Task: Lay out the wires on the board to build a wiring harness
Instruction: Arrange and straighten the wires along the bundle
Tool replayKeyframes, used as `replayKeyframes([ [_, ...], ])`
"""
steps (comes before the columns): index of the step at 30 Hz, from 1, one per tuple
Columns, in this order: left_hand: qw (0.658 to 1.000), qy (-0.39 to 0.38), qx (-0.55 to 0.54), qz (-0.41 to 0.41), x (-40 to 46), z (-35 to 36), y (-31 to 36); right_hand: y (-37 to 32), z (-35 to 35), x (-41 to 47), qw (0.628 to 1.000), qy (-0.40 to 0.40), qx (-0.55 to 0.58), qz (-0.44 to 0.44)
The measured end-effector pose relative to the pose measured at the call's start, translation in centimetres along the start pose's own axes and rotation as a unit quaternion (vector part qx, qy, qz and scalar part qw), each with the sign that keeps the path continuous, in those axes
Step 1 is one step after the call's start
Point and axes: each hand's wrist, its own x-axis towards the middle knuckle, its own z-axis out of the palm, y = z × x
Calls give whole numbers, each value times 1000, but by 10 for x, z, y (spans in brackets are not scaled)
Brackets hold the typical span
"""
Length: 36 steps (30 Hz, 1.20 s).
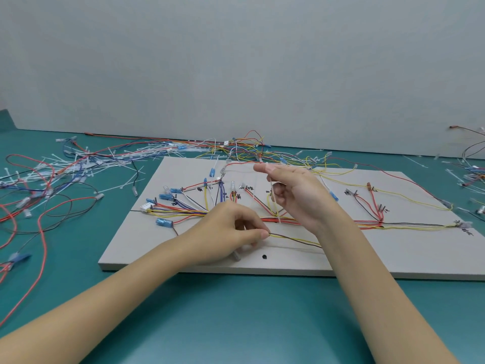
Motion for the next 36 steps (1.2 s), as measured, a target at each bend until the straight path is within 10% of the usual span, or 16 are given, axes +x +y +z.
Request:
replayKeyframes([
  [36,994,30,-101,-40,-1,2,-8,-1,-16,2,997,63,-46,-27],
])
